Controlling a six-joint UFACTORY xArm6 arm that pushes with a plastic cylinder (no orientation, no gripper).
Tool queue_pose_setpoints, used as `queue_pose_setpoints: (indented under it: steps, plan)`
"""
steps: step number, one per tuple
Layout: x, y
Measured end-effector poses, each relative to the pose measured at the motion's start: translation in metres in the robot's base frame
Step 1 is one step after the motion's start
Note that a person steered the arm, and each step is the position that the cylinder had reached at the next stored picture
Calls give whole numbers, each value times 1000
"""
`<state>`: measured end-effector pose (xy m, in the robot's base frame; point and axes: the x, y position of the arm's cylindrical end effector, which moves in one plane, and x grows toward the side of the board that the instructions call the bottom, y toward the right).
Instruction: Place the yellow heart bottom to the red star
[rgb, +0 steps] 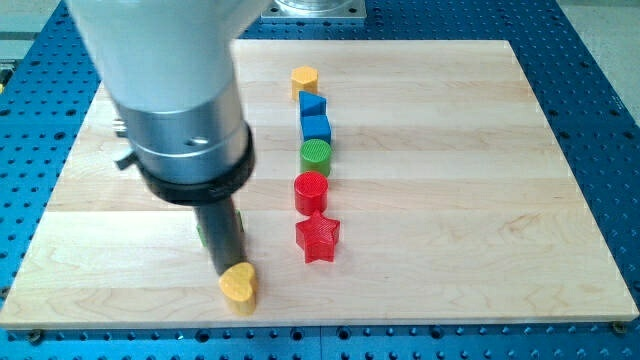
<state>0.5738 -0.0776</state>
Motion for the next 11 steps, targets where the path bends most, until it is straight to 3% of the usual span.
queue_pose_setpoints:
  steps: [1, 2, 3, 7, 11]
  plan:
    - [-2, 4]
    - [6, -39]
    - [43, -46]
    - [45, 24]
    - [20, 22]
